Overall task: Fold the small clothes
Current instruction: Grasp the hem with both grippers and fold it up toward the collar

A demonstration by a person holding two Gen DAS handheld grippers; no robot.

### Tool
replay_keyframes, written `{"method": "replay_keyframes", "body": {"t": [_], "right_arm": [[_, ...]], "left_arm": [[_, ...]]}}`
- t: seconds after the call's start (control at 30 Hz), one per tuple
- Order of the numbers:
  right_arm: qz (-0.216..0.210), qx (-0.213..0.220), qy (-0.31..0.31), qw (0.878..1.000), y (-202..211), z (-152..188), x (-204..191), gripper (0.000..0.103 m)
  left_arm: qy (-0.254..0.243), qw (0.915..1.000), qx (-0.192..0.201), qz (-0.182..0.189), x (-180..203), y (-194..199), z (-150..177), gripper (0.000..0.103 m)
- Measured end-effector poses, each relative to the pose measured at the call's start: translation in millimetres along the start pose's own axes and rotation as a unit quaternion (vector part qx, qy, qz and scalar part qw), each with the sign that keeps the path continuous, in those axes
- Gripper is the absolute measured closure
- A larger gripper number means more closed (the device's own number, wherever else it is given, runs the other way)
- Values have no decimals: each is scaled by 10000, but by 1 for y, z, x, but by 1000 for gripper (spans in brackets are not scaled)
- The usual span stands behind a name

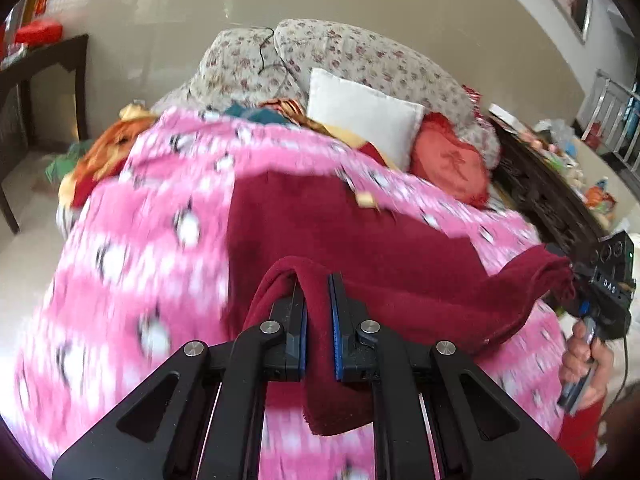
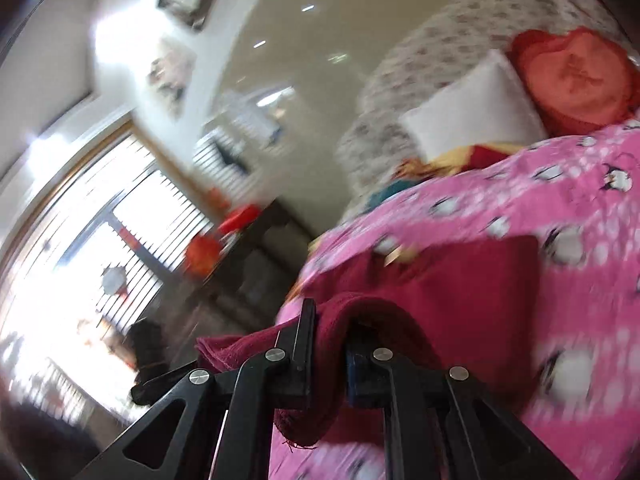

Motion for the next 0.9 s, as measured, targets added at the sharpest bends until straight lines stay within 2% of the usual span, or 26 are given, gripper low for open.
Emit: {"method": "replay_keyframes", "body": {"t": [0.07, 0.13, 0.2, 0.3, 0.4, 0.47, 0.57, 0.6, 0.63, 0.7, 0.73, 0.8, 0.83, 0.9], "right_arm": [[459, -60, -303, 9985, -32, -18, 40, 91], [1088, -368, -610, 9915, -60, -21, 82, 76], [1048, -459, -744, 9906, -71, -25, 98, 62], [796, -203, -602, 9948, -53, -38, 88, 58], [1033, 316, -346, 9935, -21, -54, 77, 36], [1028, 445, -292, 9933, -5, -58, 67, 36], [872, 264, 214, 9956, -3, -48, 34, 36], [812, 181, 421, 9956, -6, -41, 23, 36], [642, 60, 684, 9956, -10, -30, 8, 41], [313, -299, 1191, 9919, -21, -5, -18, 45], [271, -580, 1522, 9863, -33, 11, -29, 46], [541, -834, 1902, 9767, -51, 28, -28, 47], [927, -863, 2053, 9705, -67, 30, -20, 47], [1390, -722, 2046, 9662, -86, 18, -2, 47]], "left_arm": [[80, 9998, -35, -183, -7, -33, -24, 95], [297, 9990, -183, -290, -21, -62, -37, 95], [455, 9981, -333, -261, -30, -81, -45, 95], [723, 9953, -650, -49, -38, -90, -49, 92], [720, 9945, -762, 49, -36, -83, -54, 89], [567, 9948, -847, 0, -31, -77, -52, 88], [426, 9960, -780, -9, -23, -66, -54, 84], [377, 9968, -711, -18, -21, -63, -56, 77], [350, 9978, -547, -107, -21, -58, -61, 59], [387, 9986, -262, -267, -24, -50, -72, 33], [434, 9986, -106, -298, -26, -46, -78, 31], [539, 9983, 63, -208, -27, -38, -85, 31], [548, 9984, 65, -150, -26, -35, -86, 31], [438, 9989, 76, -164, -21, -28, -81, 31]]}}
Point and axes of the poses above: each gripper's, at about its wrist camera, not at the fingertips, and y roughly against the way its jaws point, x to its right, z to its underside, the point moved 9 cm from there along -y, roughly the way its jaws point, and after that the axes turned 4 degrees about z, right-handed, at the moved point
